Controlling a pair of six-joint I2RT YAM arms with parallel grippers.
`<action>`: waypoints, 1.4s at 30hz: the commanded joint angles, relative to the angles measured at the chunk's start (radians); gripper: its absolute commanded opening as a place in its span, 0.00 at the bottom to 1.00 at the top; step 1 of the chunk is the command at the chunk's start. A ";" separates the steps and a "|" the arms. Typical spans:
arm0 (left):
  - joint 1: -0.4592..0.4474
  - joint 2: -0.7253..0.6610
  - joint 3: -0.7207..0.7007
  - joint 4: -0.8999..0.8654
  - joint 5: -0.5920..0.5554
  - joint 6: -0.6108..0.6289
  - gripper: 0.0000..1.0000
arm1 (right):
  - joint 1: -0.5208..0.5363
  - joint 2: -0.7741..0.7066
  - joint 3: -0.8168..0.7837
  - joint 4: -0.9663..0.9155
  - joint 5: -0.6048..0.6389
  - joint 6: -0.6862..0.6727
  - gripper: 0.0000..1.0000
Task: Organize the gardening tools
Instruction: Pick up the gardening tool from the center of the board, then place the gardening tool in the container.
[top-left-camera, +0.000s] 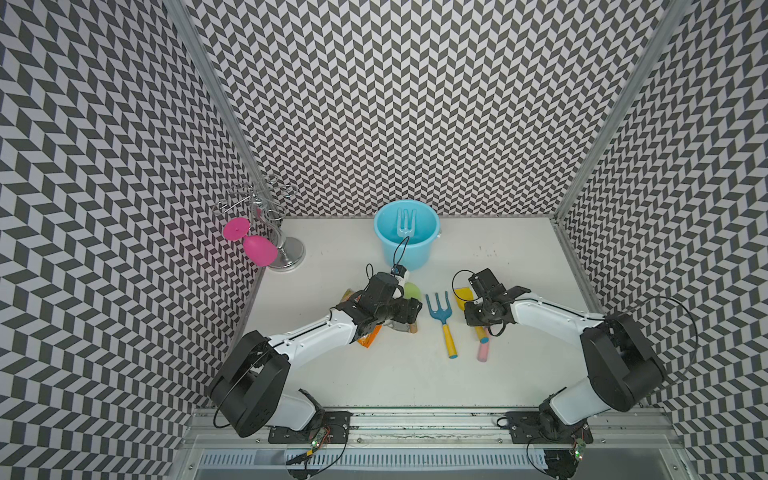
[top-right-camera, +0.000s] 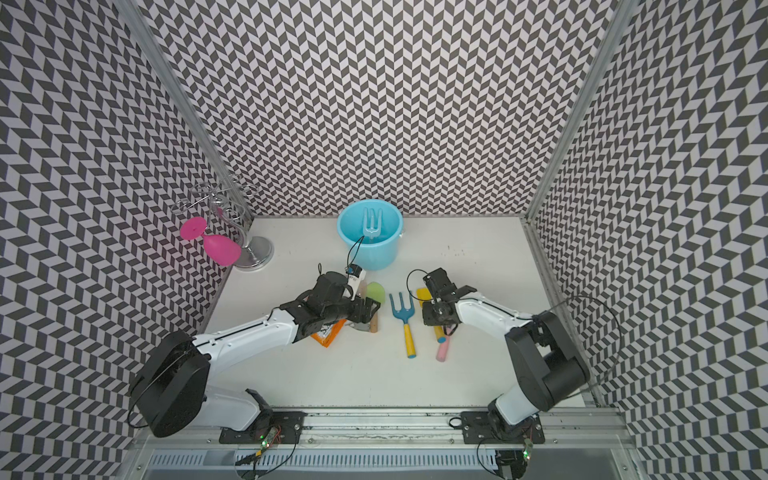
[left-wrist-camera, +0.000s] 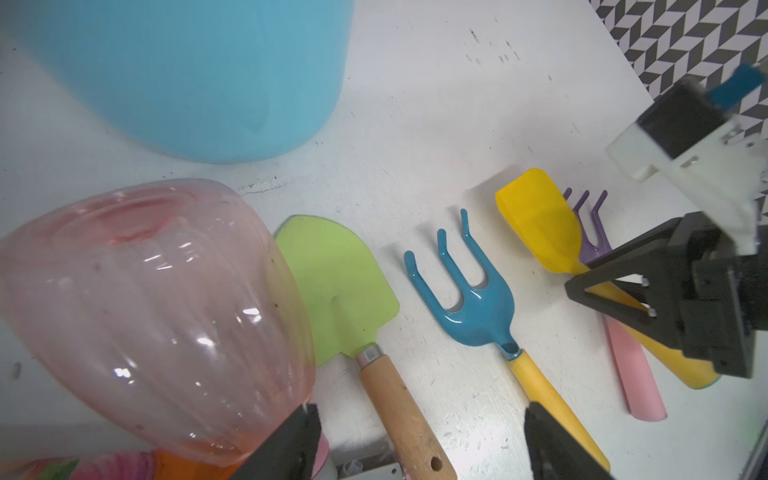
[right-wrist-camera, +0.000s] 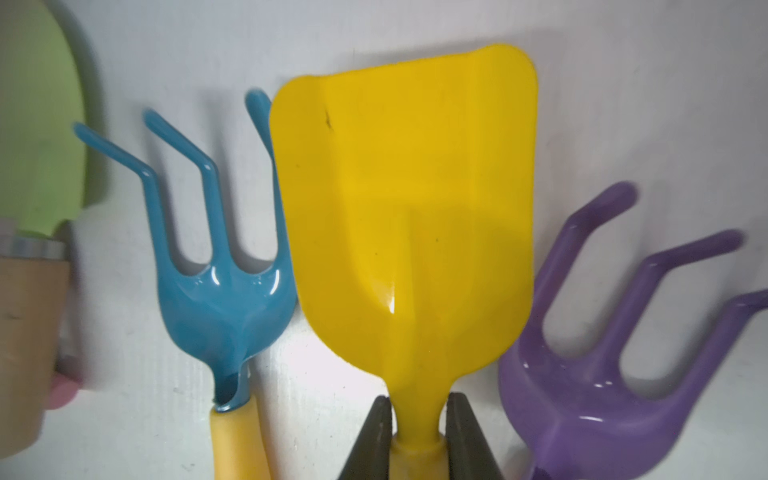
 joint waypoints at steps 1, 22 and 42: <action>0.025 -0.045 0.023 0.010 -0.004 -0.018 0.80 | -0.028 -0.076 0.045 0.016 0.040 0.017 0.09; 0.222 -0.296 -0.063 -0.054 0.020 -0.070 0.82 | 0.028 0.104 0.695 0.317 -0.044 -0.051 0.08; 0.237 -0.348 -0.098 -0.079 0.024 -0.080 0.82 | 0.051 0.645 1.114 0.631 -0.108 -0.031 0.10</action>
